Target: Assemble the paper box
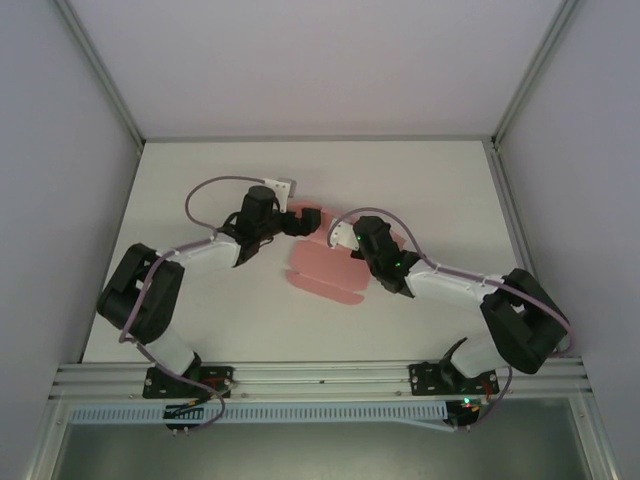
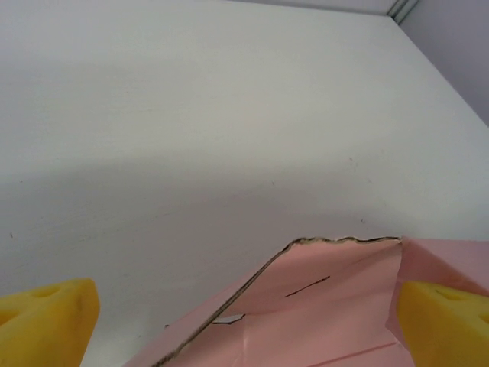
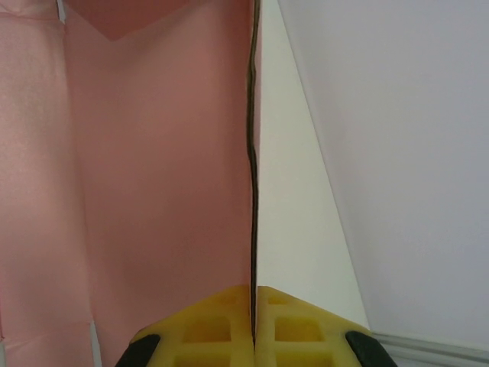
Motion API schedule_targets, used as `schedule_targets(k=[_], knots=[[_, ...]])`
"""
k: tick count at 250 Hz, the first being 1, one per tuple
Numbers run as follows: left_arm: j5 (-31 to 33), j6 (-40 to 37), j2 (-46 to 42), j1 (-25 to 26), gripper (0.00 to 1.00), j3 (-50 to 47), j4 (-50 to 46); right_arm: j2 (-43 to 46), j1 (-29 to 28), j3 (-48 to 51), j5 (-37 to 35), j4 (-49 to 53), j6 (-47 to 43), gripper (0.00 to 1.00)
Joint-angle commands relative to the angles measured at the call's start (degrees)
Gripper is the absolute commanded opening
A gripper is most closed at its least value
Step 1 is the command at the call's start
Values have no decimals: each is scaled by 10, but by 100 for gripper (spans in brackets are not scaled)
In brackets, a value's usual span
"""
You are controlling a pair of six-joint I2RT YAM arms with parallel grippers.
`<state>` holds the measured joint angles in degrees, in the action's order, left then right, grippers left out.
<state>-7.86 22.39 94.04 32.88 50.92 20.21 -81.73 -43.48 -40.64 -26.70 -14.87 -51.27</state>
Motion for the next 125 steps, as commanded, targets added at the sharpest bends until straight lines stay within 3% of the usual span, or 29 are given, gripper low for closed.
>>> schedule_targets(k=[1, 64, 125], knots=[[20, 46, -22, -1, 100, -17, 38, 32, -10, -11, 66, -22, 28, 1], [-96, 54, -149, -82, 100, -106, 29, 81, 27, -12, 72, 25, 47, 0], [-153, 39, -220, -169, 100, -162, -2, 122, 75, -10, 169, 53, 89, 1]])
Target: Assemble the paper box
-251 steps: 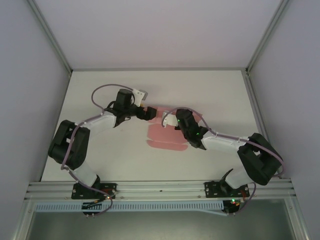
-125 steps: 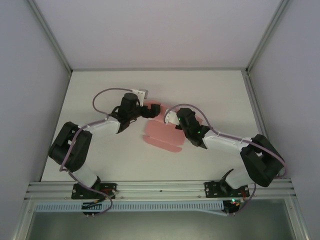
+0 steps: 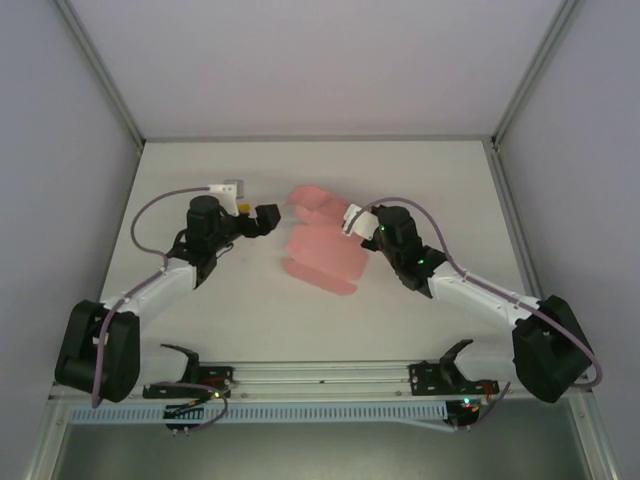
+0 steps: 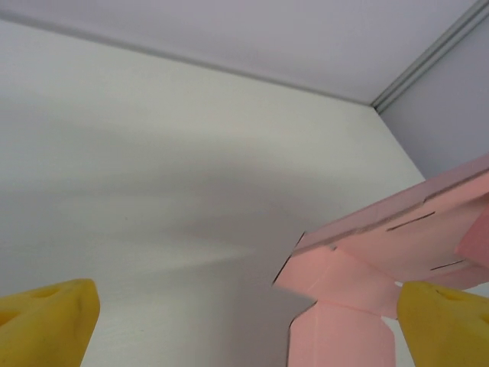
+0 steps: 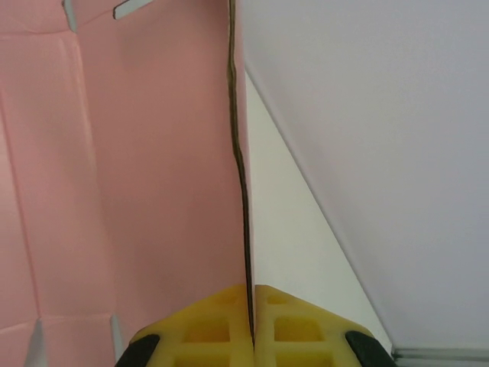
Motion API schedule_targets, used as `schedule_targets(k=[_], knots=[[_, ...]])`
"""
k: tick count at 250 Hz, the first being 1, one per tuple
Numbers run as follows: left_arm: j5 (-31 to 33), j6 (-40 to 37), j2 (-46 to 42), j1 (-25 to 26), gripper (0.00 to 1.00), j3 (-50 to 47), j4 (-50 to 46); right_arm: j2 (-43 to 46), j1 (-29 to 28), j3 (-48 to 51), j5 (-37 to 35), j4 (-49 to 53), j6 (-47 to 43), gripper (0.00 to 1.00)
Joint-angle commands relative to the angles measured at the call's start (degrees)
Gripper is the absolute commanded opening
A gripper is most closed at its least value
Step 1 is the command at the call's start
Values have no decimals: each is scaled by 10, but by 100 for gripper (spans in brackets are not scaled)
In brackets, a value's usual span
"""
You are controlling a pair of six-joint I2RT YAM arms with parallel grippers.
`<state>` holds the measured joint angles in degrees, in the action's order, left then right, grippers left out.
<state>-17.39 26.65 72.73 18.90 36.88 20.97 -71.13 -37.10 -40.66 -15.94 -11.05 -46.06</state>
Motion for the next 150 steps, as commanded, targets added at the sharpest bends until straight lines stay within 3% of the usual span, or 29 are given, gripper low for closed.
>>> schedule_targets(k=[1, 24, 48, 77, 141, 150], knots=[[-60, -3, -6, -31, 100, -22, -9, 16, 13, -10, 63, 15, 38, 1], [-113, 4, 18, -50, 100, -22, 27, 17, 16, -11, 80, 17, 50, 1], [-209, 22, 53, -56, 99, -30, 130, 14, 23, -15, 93, 24, 66, 1], [-301, 17, 99, -53, 90, -20, 222, 12, 30, -23, 115, 39, 76, 1], [-325, -7, 194, -38, 71, 26, 235, 5, 35, -36, 123, 48, 88, 1], [-320, -9, 203, -32, 64, 28, 243, 3, 36, -39, 123, 53, 89, 1]])
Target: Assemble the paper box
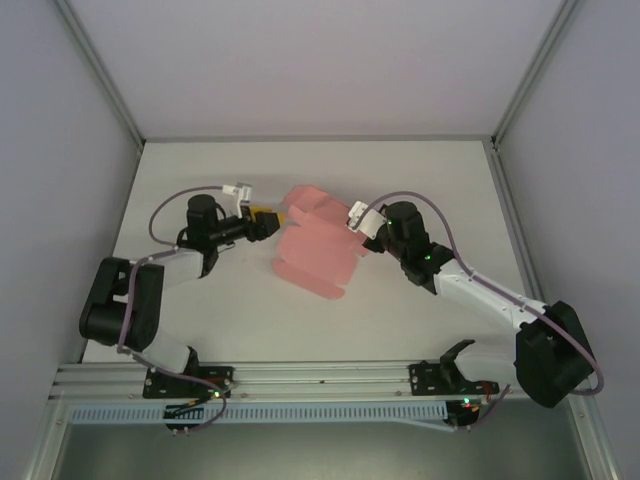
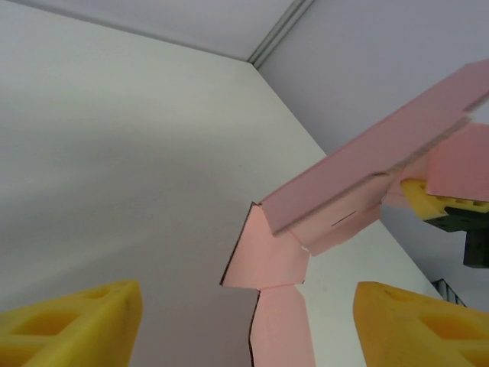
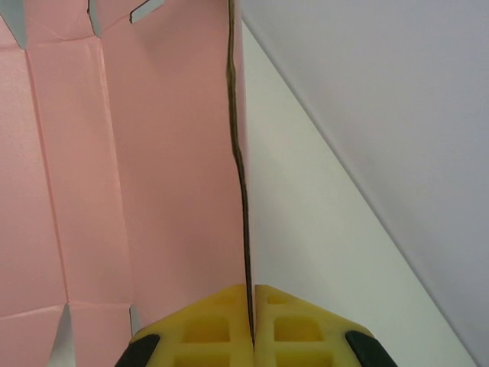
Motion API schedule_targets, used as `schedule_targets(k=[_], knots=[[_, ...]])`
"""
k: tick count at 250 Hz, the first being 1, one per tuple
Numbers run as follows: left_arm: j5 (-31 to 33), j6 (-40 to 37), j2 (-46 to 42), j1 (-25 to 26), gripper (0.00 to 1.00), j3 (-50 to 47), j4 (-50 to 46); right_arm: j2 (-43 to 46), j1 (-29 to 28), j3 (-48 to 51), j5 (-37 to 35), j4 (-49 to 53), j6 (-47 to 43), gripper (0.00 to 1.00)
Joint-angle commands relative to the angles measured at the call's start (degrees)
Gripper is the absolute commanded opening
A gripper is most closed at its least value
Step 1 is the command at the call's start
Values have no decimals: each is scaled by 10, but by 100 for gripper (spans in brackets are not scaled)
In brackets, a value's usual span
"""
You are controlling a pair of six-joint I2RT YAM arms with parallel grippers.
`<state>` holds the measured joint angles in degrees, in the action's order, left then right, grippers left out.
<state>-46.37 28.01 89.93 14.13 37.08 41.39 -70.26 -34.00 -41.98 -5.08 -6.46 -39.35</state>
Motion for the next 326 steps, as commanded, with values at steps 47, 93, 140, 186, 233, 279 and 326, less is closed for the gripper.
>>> schedule_targets(k=[47, 93, 140, 186, 233, 279, 326], knots=[[-19, -20, 53, 33, 38, 26, 83, -12, 7, -31, 26, 17, 26, 1], [7, -22, 50, 43, 4, 7, 125, -13, 10, -31, 31, 21, 33, 1], [71, -109, 13, 72, 0, -9, 63, -15, 14, -43, 37, 43, 52, 1], [198, -241, -57, 143, 0, -24, -33, -34, 21, -67, 24, 79, 73, 0], [261, -316, -97, 190, 0, -19, -94, -48, 27, -78, 12, 83, 88, 0], [271, -312, -121, 192, 0, -50, -89, -59, 54, -97, 10, 106, 110, 0], [268, -305, -114, 189, 0, -64, -78, -66, 67, -106, 41, 128, 125, 0]])
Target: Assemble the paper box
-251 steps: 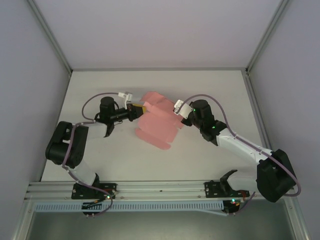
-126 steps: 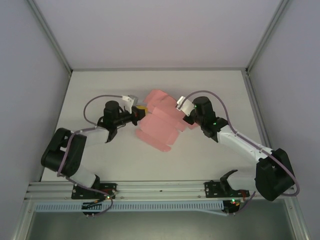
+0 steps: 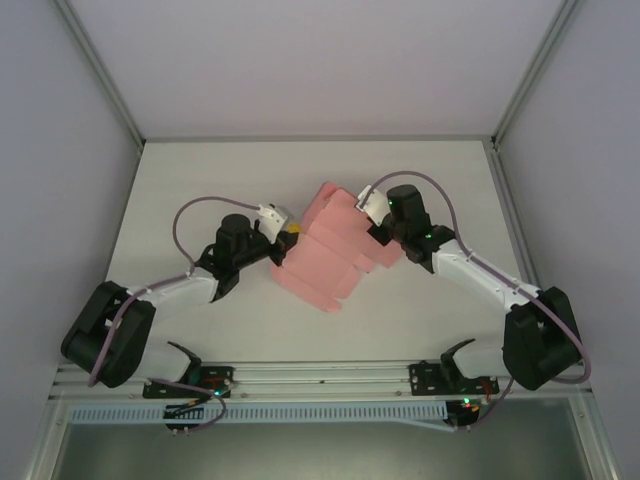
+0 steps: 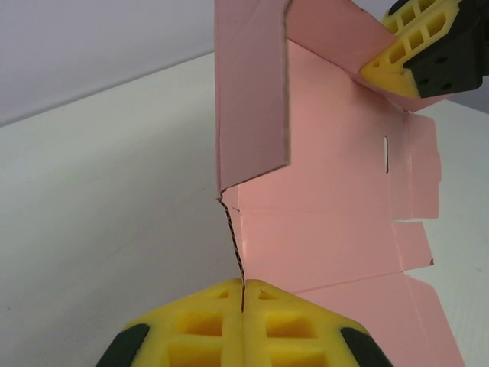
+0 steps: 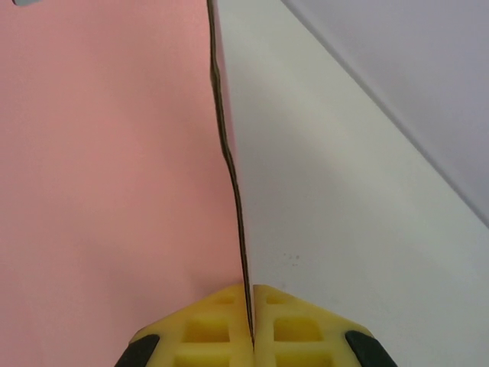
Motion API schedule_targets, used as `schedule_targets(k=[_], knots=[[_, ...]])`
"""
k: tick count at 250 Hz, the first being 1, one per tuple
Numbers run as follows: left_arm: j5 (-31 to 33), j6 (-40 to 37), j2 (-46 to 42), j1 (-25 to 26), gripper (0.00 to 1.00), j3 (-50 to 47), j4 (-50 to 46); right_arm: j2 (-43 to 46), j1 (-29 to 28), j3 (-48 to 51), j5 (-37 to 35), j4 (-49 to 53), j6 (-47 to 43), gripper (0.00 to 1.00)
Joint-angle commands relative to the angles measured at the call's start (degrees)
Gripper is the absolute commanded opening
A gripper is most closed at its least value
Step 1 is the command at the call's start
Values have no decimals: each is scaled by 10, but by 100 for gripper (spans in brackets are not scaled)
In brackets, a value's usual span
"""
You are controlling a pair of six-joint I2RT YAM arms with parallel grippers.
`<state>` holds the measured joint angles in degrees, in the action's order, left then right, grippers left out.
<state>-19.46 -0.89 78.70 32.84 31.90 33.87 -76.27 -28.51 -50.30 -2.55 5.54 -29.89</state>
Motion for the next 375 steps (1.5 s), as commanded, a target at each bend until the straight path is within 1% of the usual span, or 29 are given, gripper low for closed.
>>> schedule_targets(k=[1, 19, 31, 50, 66, 68, 90, 101, 121, 130, 147, 158, 178, 187, 215, 235, 249, 271, 279, 282, 296, 308, 320, 324, 334, 346, 352, 356, 375], knots=[[-2, -16, -1, 2, 0, -12, -3, -5, 12, -22, 17, 8, 30, 0], [-3, -1, -3, 4, 0, -12, -14, -8, 13, -26, 34, 14, 36, 0], [5, -1, -8, 5, 0, -24, -1, -13, 18, -37, 51, 31, 41, 0], [13, -6, -20, 5, 0, -45, 22, -20, 19, -46, 46, 45, 39, 0], [11, -9, -28, 8, 0, -52, 20, -29, 20, -56, 40, 64, 35, 0], [12, -20, -30, 9, 0, -51, 19, -31, 20, -58, 42, 67, 35, 0], [29, -48, -26, 31, 0, -32, -11, -36, 17, -69, 70, 89, 28, 0], [53, -61, -18, 50, 0, -14, -28, -34, 16, -64, 86, 85, 23, 0], [94, -85, 4, 81, 0, 17, -40, -24, 5, -52, 92, 78, -4, 0], [96, -81, 16, 82, 0, 28, -37, -15, -5, -40, 92, 67, -21, 0], [97, -65, 38, 83, 0, 54, -40, 1, -32, -18, 60, 48, -53, 0], [98, -61, 51, 86, 0, 69, -43, 11, -53, -2, 20, 26, -71, 0], [122, -64, 72, 94, 0, 78, -35, 20, -85, 20, -54, -9, -97, 0], [126, -63, 82, 96, 0, 83, -37, 21, -95, 22, -76, -13, -105, 0], [139, -47, 103, 94, 0, 85, -28, 25, -111, 26, -97, -14, -117, 0], [135, -29, 105, 89, 0, 77, -20, 28, -111, 32, -101, -25, -127, 0], [131, -16, 100, 82, 0, 65, -9, 26, -112, 36, -119, -29, -142, 0], [126, 20, 86, 67, 17, 44, -3, 18, -119, 35, -147, -26, -159, 0], [125, 29, 77, 62, 33, 35, -5, 16, -121, 35, -154, -24, -164, 0], [124, 32, 73, 60, 36, 31, -7, 15, -122, 34, -161, -23, -168, 0], [119, 42, 52, 52, 39, 12, -10, 11, -127, 34, -175, -23, -178, 0], [120, 51, 30, 46, 50, -3, -18, 8, -128, 34, -181, -28, -186, 0], [120, 60, 5, 39, 58, -16, -28, 4, -132, 38, -194, -40, -198, 0], [121, 64, -4, 36, 63, -19, -33, 3, -134, 39, -197, -44, -202, 0], [123, 74, -25, 28, 79, -26, -47, -2, -136, 42, -204, -55, -212, 1], [124, 83, -49, 19, 91, -31, -64, -11, -140, 46, -216, -66, -231, 3], [129, 90, -61, 13, 98, -33, -71, -16, -144, 47, -227, -72, -240, 4], [132, 95, -67, 11, 100, -34, -76, -21, -148, 48, -238, -78, -247, 4], [143, 116, -88, -7, 100, -35, -95, -42, -162, 65, -279, -126, -292, 5]])
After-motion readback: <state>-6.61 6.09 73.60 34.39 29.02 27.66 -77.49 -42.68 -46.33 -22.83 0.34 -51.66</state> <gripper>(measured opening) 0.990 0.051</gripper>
